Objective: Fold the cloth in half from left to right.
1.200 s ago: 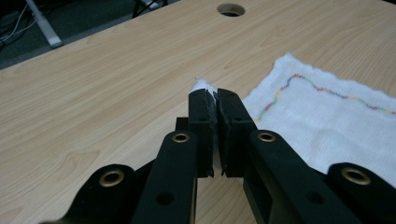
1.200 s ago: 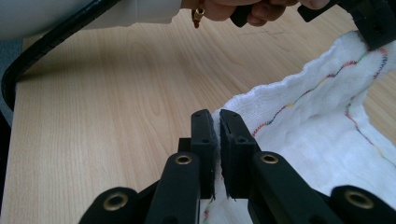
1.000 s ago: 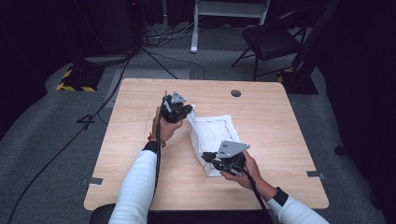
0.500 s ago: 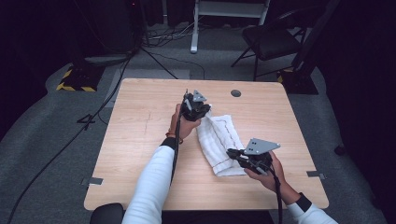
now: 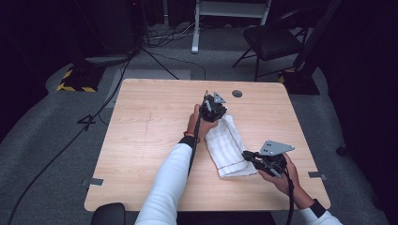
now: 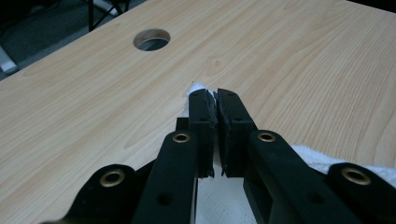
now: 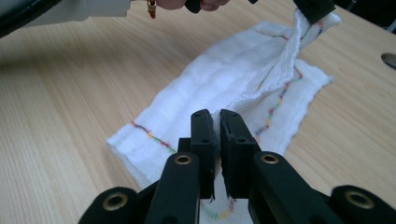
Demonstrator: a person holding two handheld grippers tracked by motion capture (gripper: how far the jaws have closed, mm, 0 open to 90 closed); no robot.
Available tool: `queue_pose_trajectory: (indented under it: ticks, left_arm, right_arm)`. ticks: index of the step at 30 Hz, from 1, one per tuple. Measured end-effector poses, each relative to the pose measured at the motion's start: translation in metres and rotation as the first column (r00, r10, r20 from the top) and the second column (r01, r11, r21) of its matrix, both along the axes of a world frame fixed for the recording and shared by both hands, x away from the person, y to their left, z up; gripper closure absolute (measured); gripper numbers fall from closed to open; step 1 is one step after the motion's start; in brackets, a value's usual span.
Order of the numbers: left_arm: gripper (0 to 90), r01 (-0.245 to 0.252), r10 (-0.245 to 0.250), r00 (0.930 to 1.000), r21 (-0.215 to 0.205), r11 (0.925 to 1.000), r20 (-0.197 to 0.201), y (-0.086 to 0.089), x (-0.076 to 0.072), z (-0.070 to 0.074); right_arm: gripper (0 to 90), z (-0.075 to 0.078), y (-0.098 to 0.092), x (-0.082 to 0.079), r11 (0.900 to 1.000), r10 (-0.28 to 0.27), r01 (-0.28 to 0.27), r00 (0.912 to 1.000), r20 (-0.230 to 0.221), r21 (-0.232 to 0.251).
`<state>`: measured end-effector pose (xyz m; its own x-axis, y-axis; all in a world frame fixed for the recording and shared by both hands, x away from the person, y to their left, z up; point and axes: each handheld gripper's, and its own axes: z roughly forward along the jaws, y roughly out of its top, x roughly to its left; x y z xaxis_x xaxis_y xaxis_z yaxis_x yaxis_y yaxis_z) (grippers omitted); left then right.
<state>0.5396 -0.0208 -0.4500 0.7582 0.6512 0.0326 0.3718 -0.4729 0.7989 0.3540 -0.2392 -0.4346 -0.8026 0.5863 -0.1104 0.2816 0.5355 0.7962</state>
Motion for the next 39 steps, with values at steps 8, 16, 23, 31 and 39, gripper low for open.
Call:
queue_pose_trajectory:
  ticks: [8,16,23,31,39]
  left_arm:
    - [82.7,-0.027,0.027,0.9994,0.027,0.9993,-0.02,-0.02,0.005,-0.019]
    - [38.4,-0.014,0.015,0.9991,0.022,0.9997,-0.039,-0.014,-0.008,-0.012]
    - [22.3,0.061,-0.059,0.9972,0.041,0.9973,-0.047,0.008,-0.048,0.002]
    - [18.4,0.203,-0.195,0.9744,0.058,0.9776,-0.111,0.02,-0.106,-0.007]
    - [19.0,0.279,-0.262,0.9546,0.118,0.9531,-0.142,0.017,-0.14,-0.032]
  right_arm:
    - [83.7,-0.012,-0.01,0.003,0.998,-0.039,0.037,0.9985,-0.039,-0.052]
    - [65.5,-0.024,-0.026,0.008,0.992,-0.1,0.094,0.9926,-0.07,-0.081]
    - [52.1,-0.027,-0.039,0.016,0.99,-0.114,0.108,0.9913,-0.066,-0.088]
    - [44.8,-0.037,-0.037,0.019,0.987,-0.078,0.066,0.9938,-0.08,-0.145]
    - [41.7,-0.046,-0.037,0.024,0.983,-0.07,0.053,0.9934,-0.091,-0.174]
